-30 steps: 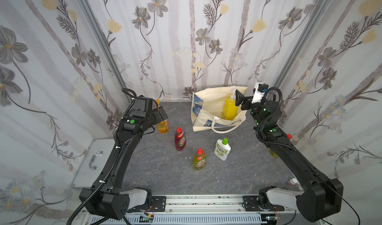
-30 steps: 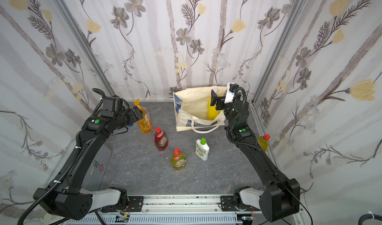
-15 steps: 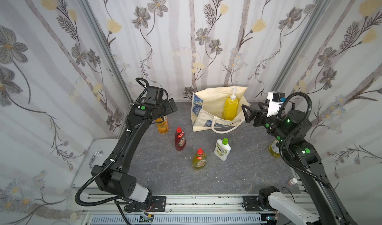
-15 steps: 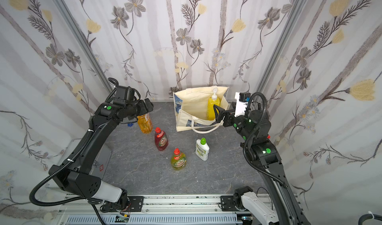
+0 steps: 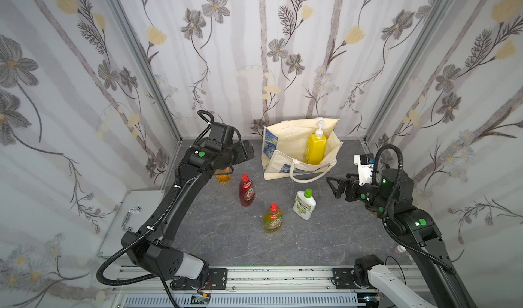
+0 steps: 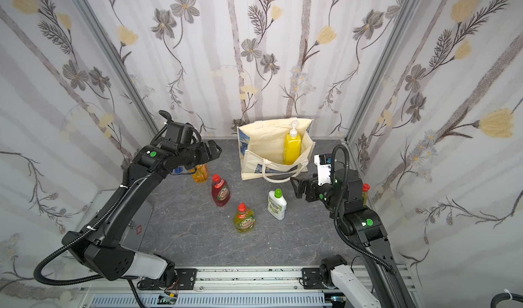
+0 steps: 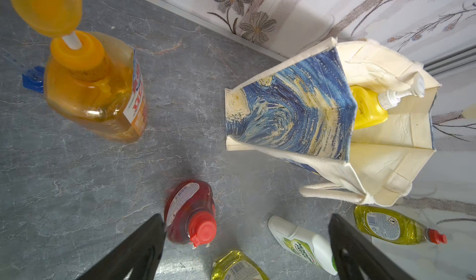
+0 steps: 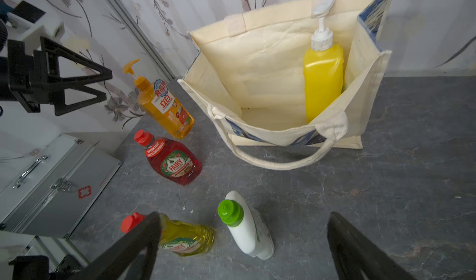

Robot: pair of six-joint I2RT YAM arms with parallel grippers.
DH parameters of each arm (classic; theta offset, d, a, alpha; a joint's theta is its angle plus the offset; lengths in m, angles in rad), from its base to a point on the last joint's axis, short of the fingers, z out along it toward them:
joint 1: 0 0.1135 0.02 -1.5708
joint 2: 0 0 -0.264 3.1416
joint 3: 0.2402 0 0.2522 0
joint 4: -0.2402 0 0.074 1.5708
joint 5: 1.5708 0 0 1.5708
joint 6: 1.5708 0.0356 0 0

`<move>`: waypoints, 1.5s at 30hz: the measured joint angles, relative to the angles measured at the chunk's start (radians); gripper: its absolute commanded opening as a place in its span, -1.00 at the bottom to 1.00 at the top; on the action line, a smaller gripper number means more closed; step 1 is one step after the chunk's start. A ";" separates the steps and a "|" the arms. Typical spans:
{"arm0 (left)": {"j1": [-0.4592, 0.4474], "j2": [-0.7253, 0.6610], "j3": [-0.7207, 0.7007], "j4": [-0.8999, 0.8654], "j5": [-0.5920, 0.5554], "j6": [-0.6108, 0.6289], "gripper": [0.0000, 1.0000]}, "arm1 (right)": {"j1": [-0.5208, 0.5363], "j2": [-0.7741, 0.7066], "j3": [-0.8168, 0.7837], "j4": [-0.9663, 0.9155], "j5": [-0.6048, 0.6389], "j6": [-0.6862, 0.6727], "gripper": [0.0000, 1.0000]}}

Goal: Pack dish soap into the shopping bag
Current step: Pick up the bottle of dish soap at the center of the board.

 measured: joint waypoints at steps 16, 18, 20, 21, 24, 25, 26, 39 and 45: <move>-0.005 -0.081 0.016 -0.254 0.218 0.000 1.00 | 0.090 0.285 0.005 -0.050 -0.019 -0.137 0.77; -0.006 -0.084 0.016 -0.287 0.241 0.001 1.00 | 0.109 0.304 0.010 -0.050 -0.018 -0.152 0.77; -0.008 -0.083 0.012 -0.314 0.270 0.001 1.00 | 0.133 0.326 0.012 -0.049 -0.018 -0.167 0.77; -0.010 -0.083 0.008 -0.321 0.282 0.002 1.00 | 0.145 0.339 0.012 -0.049 -0.017 -0.172 0.77; -0.024 -0.083 -0.003 -0.329 0.322 0.008 1.00 | 0.185 0.383 0.013 -0.050 0.002 -0.186 0.76; -0.029 -0.083 -0.004 -0.331 0.332 0.009 1.00 | 0.198 0.400 0.015 -0.050 0.008 -0.187 0.76; -0.034 -0.082 -0.004 -0.331 0.341 0.013 1.00 | 0.209 0.417 0.019 -0.050 0.013 -0.193 0.73; -0.053 -0.055 0.046 -0.343 0.361 0.048 1.00 | 0.262 0.562 0.027 -0.032 0.087 -0.201 0.42; -0.053 -0.050 0.059 -0.367 0.353 0.061 1.00 | 0.270 0.616 0.030 0.009 0.103 -0.208 0.23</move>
